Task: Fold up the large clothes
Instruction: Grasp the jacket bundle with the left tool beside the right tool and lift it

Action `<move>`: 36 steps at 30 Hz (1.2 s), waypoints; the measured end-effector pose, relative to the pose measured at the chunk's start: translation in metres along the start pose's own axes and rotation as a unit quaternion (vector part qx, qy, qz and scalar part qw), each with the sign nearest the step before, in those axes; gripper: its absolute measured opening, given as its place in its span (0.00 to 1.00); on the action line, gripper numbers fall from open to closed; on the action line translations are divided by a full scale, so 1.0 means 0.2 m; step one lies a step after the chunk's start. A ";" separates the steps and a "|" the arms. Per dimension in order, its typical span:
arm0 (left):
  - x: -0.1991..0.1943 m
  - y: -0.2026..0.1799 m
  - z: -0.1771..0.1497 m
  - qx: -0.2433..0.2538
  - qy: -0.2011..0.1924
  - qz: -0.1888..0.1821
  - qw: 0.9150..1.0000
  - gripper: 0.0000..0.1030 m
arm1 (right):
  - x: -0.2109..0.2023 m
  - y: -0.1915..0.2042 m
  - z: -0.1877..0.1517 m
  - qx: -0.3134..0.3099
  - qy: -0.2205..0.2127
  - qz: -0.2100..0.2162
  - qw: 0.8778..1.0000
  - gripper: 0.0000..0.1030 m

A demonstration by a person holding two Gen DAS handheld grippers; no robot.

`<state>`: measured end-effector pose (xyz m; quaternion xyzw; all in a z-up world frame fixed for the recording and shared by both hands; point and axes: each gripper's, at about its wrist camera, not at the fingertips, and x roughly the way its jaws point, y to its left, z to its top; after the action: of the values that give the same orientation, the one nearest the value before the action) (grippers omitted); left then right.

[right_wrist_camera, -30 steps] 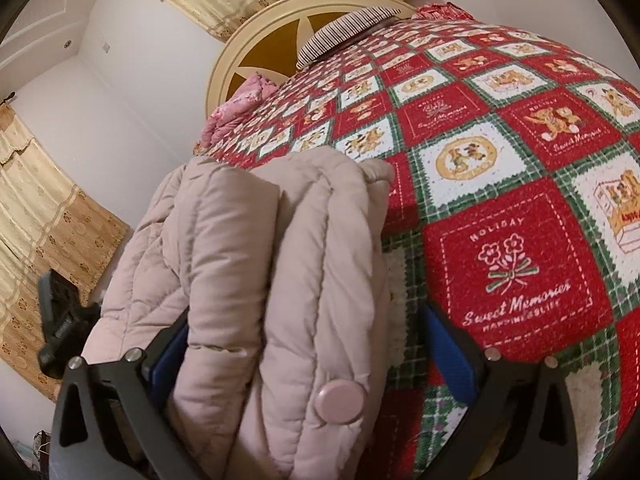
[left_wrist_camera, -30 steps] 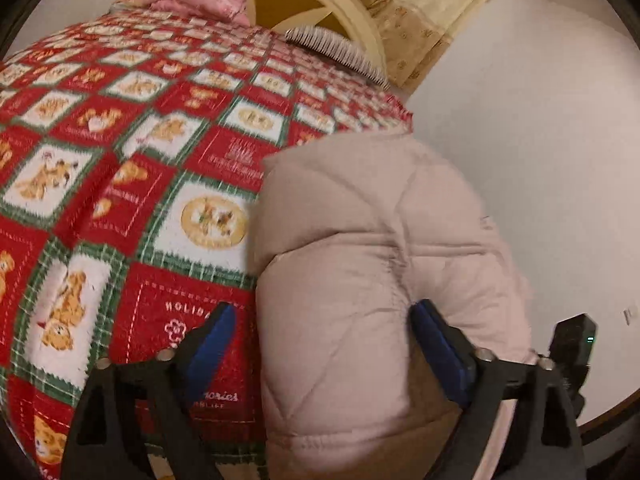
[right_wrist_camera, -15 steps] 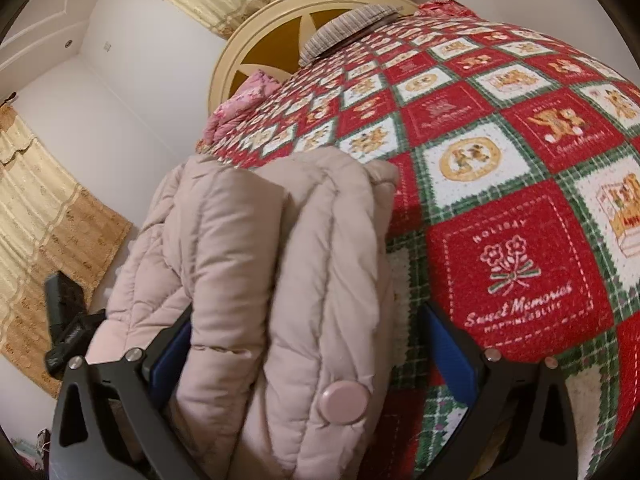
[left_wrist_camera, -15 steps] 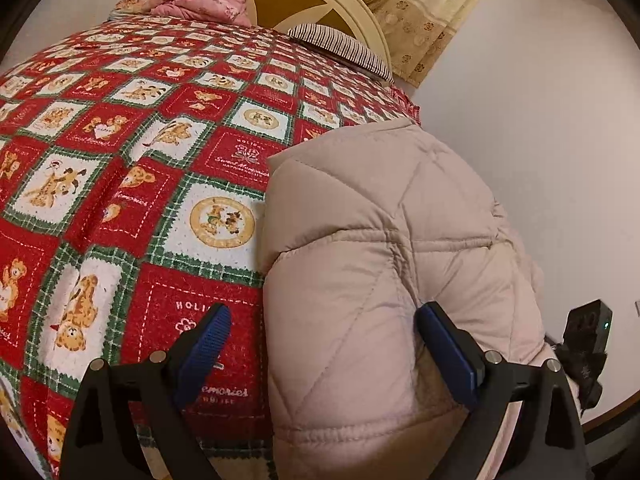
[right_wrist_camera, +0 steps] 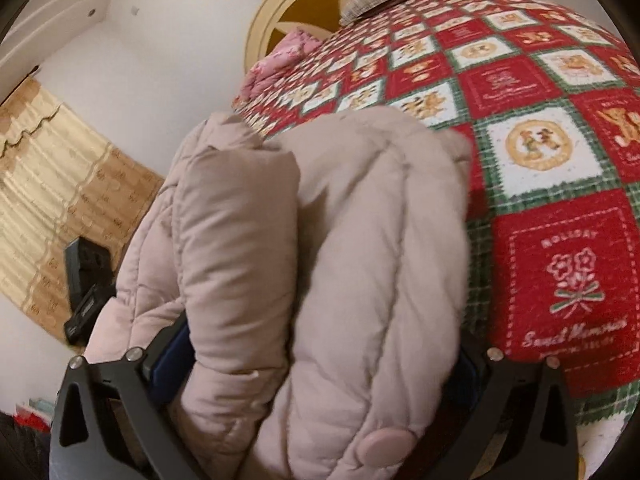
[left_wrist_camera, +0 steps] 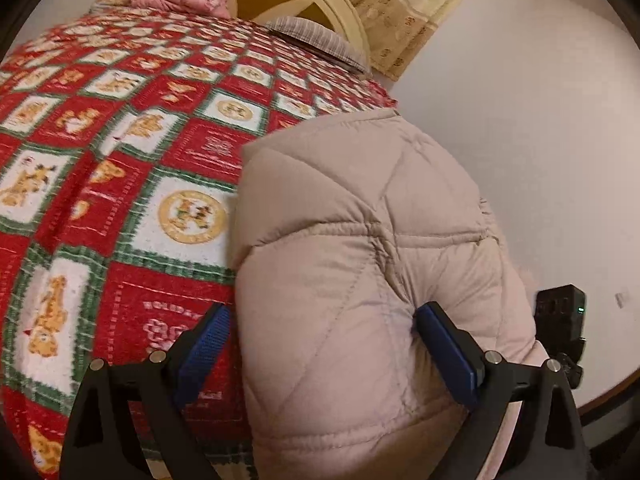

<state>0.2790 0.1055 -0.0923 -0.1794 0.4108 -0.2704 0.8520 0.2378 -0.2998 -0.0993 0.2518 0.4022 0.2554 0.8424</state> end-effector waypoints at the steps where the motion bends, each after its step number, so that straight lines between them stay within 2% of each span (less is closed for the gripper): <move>1: 0.01 -0.02 0.00 0.006 0.005 -0.011 1.000 0.93 | 0.01 0.00 0.00 0.000 -0.003 0.003 1.000 1.00; 5: 0.04 -0.04 0.00 0.017 0.012 -0.005 1.000 0.93 | 0.01 -0.02 0.00 0.010 -0.025 -0.005 1.000 1.00; 7: 0.06 0.00 0.00 -0.002 0.018 -0.023 1.000 0.92 | 0.01 -0.02 0.01 0.012 -0.027 -0.013 0.999 1.00; 10: 0.10 0.10 -0.01 -0.045 0.027 -0.073 0.996 0.91 | 0.01 -0.01 0.02 0.011 -0.031 -0.024 0.999 1.00; 11: 0.10 0.11 -0.02 -0.049 0.023 -0.079 0.995 0.90 | 0.01 -0.01 0.02 0.012 -0.034 -0.027 0.999 1.00; 14: 0.09 0.08 -0.03 -0.035 0.018 -0.070 0.997 0.87 | 0.01 -0.02 0.03 0.019 -0.039 -0.028 0.999 1.00; 16: 0.08 0.08 -0.04 -0.032 0.017 -0.075 0.997 0.84 | 0.01 -0.02 0.03 0.019 -0.036 -0.032 0.999 1.00; 19: 0.05 0.09 -0.06 -0.034 0.010 -0.085 0.996 0.73 | 0.02 0.02 0.04 0.014 -0.011 -0.043 0.999 0.99; 23: -0.01 0.06 -0.11 -0.028 0.004 -0.084 0.996 0.67 | -0.01 0.05 0.00 0.033 0.003 -0.025 0.999 0.78; 26: -0.07 0.03 -0.16 -0.023 -0.001 -0.093 0.995 0.66 | -0.06 0.11 -0.06 0.031 -0.010 -0.028 0.999 0.69; 32: -0.19 0.01 -0.27 -0.017 -0.014 -0.131 0.991 0.66 | -0.19 0.24 -0.21 0.012 -0.036 -0.036 0.999 0.57; 36: -0.24 -0.05 -0.30 -0.012 -0.018 -0.162 0.987 0.66 | -0.28 0.30 -0.27 0.017 -0.058 -0.009 0.998 0.52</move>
<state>0.2046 0.1224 -0.0941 -0.2586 0.3640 -0.3963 0.8022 0.1506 -0.2797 -0.0606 0.2766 0.3589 0.2257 0.8624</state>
